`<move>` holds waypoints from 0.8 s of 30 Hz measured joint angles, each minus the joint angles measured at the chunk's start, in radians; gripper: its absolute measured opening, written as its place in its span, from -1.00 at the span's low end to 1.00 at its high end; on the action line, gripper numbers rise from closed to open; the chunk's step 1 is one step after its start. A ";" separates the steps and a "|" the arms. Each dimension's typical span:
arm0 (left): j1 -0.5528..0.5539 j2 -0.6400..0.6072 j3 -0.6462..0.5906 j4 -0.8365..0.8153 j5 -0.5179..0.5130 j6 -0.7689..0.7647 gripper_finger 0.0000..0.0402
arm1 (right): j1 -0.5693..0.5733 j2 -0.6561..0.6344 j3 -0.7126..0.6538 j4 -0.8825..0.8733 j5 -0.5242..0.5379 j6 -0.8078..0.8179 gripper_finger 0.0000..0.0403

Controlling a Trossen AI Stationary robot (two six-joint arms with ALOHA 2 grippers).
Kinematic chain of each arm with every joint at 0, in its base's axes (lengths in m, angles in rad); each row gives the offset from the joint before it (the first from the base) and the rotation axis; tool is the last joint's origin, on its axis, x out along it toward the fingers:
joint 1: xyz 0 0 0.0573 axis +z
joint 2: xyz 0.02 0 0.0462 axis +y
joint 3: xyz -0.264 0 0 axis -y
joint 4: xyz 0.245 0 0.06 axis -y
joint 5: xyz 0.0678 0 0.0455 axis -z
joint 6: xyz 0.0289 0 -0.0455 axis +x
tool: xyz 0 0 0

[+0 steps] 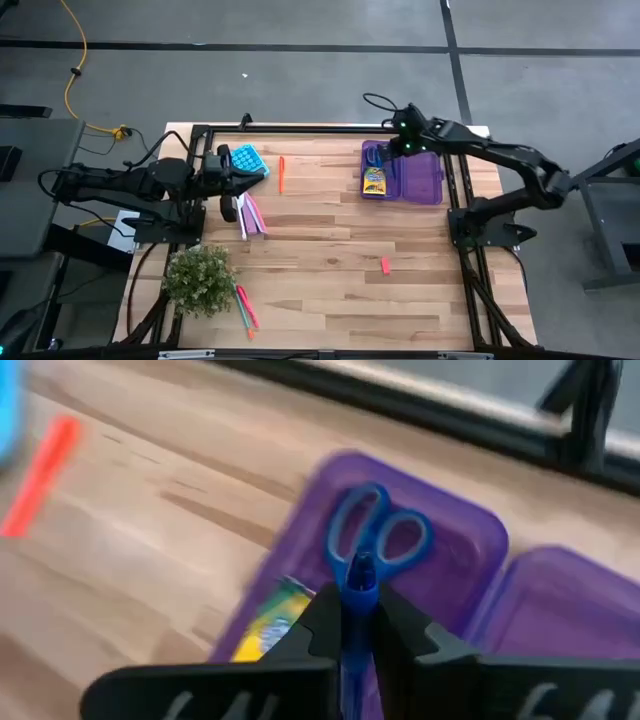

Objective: Pack school essentials
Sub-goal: Put the blue pen into the violet supply box

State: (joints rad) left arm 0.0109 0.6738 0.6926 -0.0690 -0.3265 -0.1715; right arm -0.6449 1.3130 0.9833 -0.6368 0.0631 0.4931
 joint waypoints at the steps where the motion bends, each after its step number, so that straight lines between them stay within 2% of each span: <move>1: 0.000 0.000 0.000 -0.008 0.001 0.000 -1.00 | -0.013 0.025 0.000 0.000 -0.011 0.002 -0.97; 5: 0.000 0.000 0.000 -0.022 0.001 0.000 -1.00 | -0.039 0.111 0.000 0.012 -0.022 0.012 -0.97; 13: 0.000 0.000 0.000 -0.024 -0.001 -0.025 -1.00 | -0.043 0.240 0.000 0.002 -0.027 0.183 -0.95; 24: 0.000 0.000 0.000 -0.024 -0.002 -0.046 -1.00 | -0.043 0.281 0.000 -0.001 -0.036 0.325 -0.93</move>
State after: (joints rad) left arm 0.0109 0.6743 0.6926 -0.0933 -0.3283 -0.2172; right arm -0.6876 1.5936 0.9829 -0.6383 0.0271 0.8184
